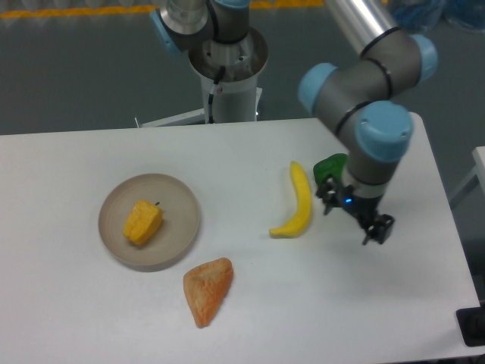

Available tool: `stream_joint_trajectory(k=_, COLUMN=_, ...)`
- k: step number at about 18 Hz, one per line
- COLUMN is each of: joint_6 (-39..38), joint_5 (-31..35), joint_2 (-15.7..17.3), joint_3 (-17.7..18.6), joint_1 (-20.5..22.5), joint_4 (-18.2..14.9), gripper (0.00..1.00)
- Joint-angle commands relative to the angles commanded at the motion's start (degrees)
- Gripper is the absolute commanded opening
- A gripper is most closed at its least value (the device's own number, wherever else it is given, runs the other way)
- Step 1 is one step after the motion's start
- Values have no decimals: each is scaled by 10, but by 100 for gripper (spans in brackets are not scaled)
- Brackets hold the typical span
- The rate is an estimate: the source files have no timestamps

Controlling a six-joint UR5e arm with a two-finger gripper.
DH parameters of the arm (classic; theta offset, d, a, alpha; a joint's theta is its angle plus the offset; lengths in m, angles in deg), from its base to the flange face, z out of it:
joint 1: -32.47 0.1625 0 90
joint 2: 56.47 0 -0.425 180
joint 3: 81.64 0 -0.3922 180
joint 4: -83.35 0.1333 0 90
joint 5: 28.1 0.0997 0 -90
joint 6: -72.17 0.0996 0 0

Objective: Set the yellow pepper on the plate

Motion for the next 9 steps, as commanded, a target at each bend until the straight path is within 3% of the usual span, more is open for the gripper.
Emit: stream_joint_trajectory(k=9, joint_6=4, joint_5=-2, joint_2=-15, joint_3=-24, joint_1=-2, joint_4=0, gripper=100)
